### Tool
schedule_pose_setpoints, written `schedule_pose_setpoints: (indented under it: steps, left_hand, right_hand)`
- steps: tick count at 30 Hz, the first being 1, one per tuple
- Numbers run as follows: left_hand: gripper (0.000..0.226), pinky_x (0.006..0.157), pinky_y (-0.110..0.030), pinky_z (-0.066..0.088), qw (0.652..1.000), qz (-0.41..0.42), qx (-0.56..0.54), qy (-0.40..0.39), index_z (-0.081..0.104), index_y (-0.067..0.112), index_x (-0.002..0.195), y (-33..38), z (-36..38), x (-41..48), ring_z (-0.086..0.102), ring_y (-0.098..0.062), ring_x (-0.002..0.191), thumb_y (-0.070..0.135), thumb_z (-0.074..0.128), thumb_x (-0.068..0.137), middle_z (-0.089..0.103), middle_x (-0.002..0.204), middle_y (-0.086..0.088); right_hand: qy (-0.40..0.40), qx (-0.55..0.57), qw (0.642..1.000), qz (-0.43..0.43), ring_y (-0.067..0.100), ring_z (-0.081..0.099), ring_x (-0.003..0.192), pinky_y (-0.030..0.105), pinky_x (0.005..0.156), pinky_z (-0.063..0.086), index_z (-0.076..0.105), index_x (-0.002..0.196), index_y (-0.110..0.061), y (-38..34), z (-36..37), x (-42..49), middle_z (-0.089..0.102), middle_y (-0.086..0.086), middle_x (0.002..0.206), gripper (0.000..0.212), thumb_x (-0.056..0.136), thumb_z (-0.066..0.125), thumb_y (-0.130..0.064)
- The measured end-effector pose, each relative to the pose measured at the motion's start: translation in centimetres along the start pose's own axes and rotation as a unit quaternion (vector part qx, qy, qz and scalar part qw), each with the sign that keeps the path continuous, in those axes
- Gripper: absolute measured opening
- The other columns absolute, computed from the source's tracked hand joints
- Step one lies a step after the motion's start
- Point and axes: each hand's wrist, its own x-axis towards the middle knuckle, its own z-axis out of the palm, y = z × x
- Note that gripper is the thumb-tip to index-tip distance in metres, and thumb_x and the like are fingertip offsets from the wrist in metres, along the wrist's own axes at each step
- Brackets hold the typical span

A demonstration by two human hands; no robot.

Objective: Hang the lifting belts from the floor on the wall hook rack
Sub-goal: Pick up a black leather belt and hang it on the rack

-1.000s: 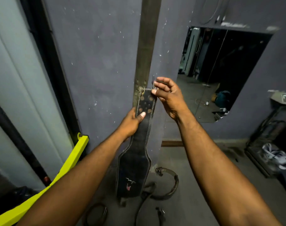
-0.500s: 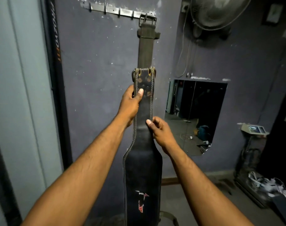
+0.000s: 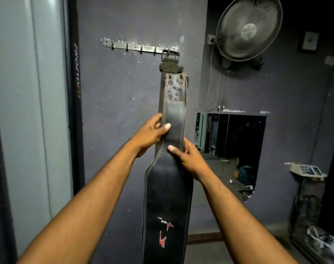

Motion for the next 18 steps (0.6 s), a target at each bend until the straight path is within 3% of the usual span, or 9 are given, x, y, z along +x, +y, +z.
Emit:
schedule_pose_setpoints:
  steps: [3, 7, 9, 12, 15, 18]
  left_hand:
    - [0.048, 0.092, -0.03, 0.057, 0.998, -0.043, -0.013, -0.049, 0.041, 0.025, 0.143, -2.9, 0.7, -1.7, 0.065, -0.021, 0.116, 0.008, 0.052, 0.1, 0.068, 0.126, -0.004]
    - [0.062, 0.107, -0.04, 0.047, 0.999, -0.026, -0.03, 0.009, 0.027, 0.021, 0.153, -3.6, 1.2, -1.5, 0.06, -0.024, 0.124, 0.002, 0.05, 0.099, 0.061, 0.136, -0.012]
    - [0.066, 0.109, -0.044, 0.045, 0.999, -0.021, -0.029, 0.02, 0.024, 0.022, 0.154, -3.8, 1.0, -1.1, 0.058, -0.025, 0.126, 0.004, 0.053, 0.098, 0.057, 0.141, -0.013]
    - [0.069, 0.111, -0.047, 0.042, 0.999, -0.026, -0.011, 0.021, 0.026, 0.023, 0.154, -4.2, 1.2, -1.3, 0.056, -0.025, 0.129, 0.008, 0.059, 0.095, 0.052, 0.145, -0.013]
    - [0.064, 0.107, -0.046, 0.047, 0.999, -0.038, -0.032, 0.016, 0.029, 0.02, 0.152, -4.3, 2.0, -1.9, 0.062, -0.025, 0.122, 0.006, 0.057, 0.097, 0.062, 0.135, -0.012]
    - [0.054, 0.093, -0.034, 0.057, 0.998, -0.066, -0.011, -0.02, 0.044, 0.02, 0.144, -4.2, 2.1, -2.6, 0.067, -0.02, 0.114, 0.011, 0.062, 0.094, 0.066, 0.129, -0.007]
  right_hand:
    - [0.005, -0.005, 1.0, -0.03, 0.02, 0.067, 0.117, 0.046, 0.105, 0.051, 0.059, 0.132, -0.013, -2.2, -1.4, 1.4, 0.069, 0.008, 0.126, 0.037, 0.096, 0.066, -0.016]
    - [-0.017, 0.005, 0.999, -0.049, 0.022, 0.067, 0.116, 0.037, 0.103, 0.053, 0.057, 0.132, -0.008, -3.3, -2.1, 2.1, 0.069, 0.01, 0.126, 0.036, 0.097, 0.064, -0.011]
    - [-0.021, 0.02, 0.998, -0.053, 0.019, 0.07, 0.109, 0.031, 0.093, 0.057, 0.058, 0.13, -0.006, -4.1, -2.3, 2.6, 0.071, 0.008, 0.12, 0.035, 0.097, 0.064, -0.013]
    - [0.01, 0.075, 0.996, -0.038, 0.011, 0.068, 0.084, 0.027, 0.069, 0.055, 0.056, 0.117, -0.011, -6.6, -3.6, 4.6, 0.069, 0.002, 0.096, 0.021, 0.099, 0.061, -0.021]
    - [0.025, 0.081, 0.996, -0.029, 0.011, 0.07, 0.076, 0.028, 0.064, 0.056, 0.051, 0.11, -0.016, -8.3, -4.7, 6.4, 0.072, 0.002, 0.087, 0.015, 0.099, 0.06, -0.012]
    - [0.077, 0.106, 0.99, -0.045, 0.009, 0.07, 0.065, 0.027, 0.061, 0.055, 0.053, 0.107, -0.016, -7.9, -4.5, 6.9, 0.073, 0.001, 0.073, 0.017, 0.096, 0.061, -0.006]
